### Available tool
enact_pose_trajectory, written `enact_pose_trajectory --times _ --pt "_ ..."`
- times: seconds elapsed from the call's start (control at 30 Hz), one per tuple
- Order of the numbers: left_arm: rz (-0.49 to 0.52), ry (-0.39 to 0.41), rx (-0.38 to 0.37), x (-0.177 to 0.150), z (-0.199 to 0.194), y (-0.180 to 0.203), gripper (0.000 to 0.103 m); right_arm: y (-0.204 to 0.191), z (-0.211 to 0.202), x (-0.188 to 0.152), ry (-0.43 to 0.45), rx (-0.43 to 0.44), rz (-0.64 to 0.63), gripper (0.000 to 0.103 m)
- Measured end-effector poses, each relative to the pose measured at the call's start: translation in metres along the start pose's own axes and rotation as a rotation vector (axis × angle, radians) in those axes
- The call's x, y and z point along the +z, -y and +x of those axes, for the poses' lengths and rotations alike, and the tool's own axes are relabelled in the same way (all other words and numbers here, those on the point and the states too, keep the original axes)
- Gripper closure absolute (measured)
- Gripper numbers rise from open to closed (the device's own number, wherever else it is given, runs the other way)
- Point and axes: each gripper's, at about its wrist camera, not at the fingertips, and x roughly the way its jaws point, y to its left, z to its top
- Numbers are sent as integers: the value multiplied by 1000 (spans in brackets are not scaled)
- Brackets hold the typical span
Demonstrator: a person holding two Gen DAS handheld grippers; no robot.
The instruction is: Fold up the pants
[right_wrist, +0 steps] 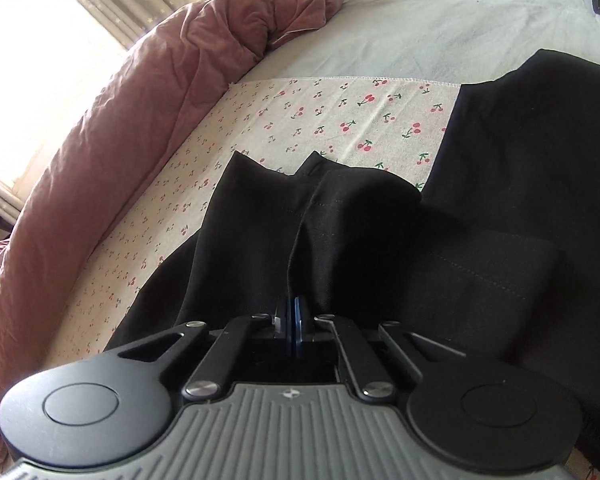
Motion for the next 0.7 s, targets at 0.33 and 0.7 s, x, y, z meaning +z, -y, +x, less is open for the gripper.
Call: enact_pose_trajectory --times 0.33,0.7 --pt "-89 60 -60 -7 -31 -3 24 18 -40 -1 41 30 17 103" --pt "-180 -10 -10 -16 17 -5 21 8 -29 -4 17 -12 -2 73"
